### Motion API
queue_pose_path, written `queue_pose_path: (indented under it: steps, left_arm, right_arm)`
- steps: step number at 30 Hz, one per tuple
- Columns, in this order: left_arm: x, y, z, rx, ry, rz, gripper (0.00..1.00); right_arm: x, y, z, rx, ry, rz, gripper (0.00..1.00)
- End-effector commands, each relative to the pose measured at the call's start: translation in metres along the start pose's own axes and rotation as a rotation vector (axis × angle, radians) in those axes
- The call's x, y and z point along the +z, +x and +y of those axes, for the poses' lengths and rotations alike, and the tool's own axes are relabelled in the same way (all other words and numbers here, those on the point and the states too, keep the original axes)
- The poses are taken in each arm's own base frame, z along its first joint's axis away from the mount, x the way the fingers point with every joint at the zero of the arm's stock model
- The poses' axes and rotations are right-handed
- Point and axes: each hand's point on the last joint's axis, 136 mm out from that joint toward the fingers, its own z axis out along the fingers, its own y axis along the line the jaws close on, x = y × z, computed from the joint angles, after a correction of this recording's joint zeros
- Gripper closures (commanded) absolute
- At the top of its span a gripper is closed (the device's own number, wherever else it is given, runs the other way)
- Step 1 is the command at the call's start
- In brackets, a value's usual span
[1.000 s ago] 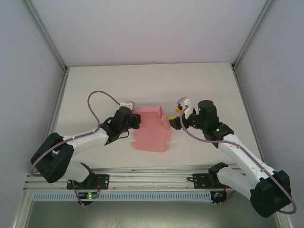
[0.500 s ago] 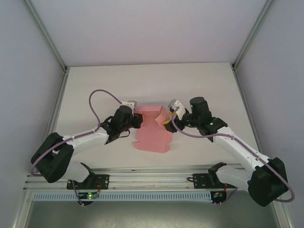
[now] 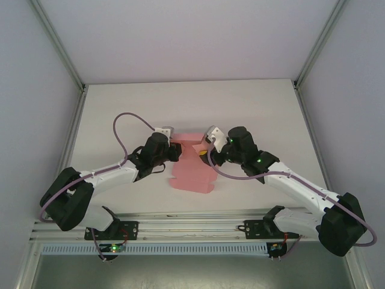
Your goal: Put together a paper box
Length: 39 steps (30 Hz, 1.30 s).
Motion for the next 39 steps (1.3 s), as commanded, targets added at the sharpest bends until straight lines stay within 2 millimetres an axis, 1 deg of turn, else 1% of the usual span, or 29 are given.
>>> queue_pose_path:
  steps: [1,3,8,9,12,13,15,18,21,22,24,27,29,31,35,39]
  left_arm:
    - [0.0,-0.009,-0.013,0.009,0.035,-0.023,1.0]
    - [0.0,-0.01,-0.016,0.01,0.043,-0.026,1.0]
    - [0.003,-0.008,-0.017,0.006,0.032,-0.017,1.0]
    - [0.003,-0.009,-0.017,-0.002,0.025,-0.02,1.0]
    - [0.004,-0.012,-0.01,-0.05,-0.027,-0.035,1.0]
    - [0.005,-0.013,-0.006,-0.074,-0.058,-0.041,1.0]
    - [0.005,-0.013,0.009,-0.135,-0.156,-0.054,1.0]
    - [0.001,-0.007,0.043,-0.218,-0.362,-0.053,1.0]
    - [-0.011,-0.002,0.075,-0.263,-0.566,-0.063,1.0]
    - [-0.018,-0.001,0.085,-0.27,-0.635,-0.072,1.0]
    - [-0.037,0.002,0.107,-0.282,-0.796,-0.087,1.0]
    - [-0.056,0.005,0.127,-0.313,-0.922,-0.103,1.0]
    - [-0.06,0.007,0.133,-0.339,-0.924,-0.116,1.0]
    - [-0.061,0.007,0.135,-0.353,-0.91,-0.122,1.0]
    - [-0.068,0.005,0.137,-0.33,-0.942,-0.114,1.0]
    - [-0.075,0.005,0.14,-0.318,-0.987,-0.105,1.0]
  right_arm:
    - [0.001,-0.006,-0.024,0.023,0.169,-0.01,0.41]
    - [0.001,-0.006,-0.038,0.056,0.266,-0.011,0.5]
    - [0.007,0.0,-0.063,0.088,0.462,0.005,0.67]
    - [0.006,0.002,-0.07,0.1,0.517,0.007,0.73]
    - [0.003,0.002,-0.088,0.138,0.653,-0.008,0.89]
    - [0.001,0.002,-0.093,0.149,0.69,-0.014,0.92]
    - [-0.004,0.004,-0.105,0.17,0.786,-0.02,0.98]
    - [-0.015,0.012,-0.124,0.18,0.955,0.012,1.0]
    - [-0.023,0.019,-0.134,0.195,1.055,0.046,1.0]
    - [-0.028,0.021,-0.137,0.205,1.094,0.051,1.0]
    - [-0.037,0.026,-0.142,0.221,1.161,0.063,1.0]
    - [-0.051,0.03,-0.148,0.243,1.221,0.064,1.0]
    - [-0.061,0.032,-0.15,0.253,1.261,0.051,1.0]
    - [-0.067,0.034,-0.152,0.259,1.28,0.048,1.0]
    - [-0.071,0.039,-0.156,0.273,1.294,0.054,1.0]
    - [-0.075,0.039,-0.157,0.249,1.325,0.078,1.0]
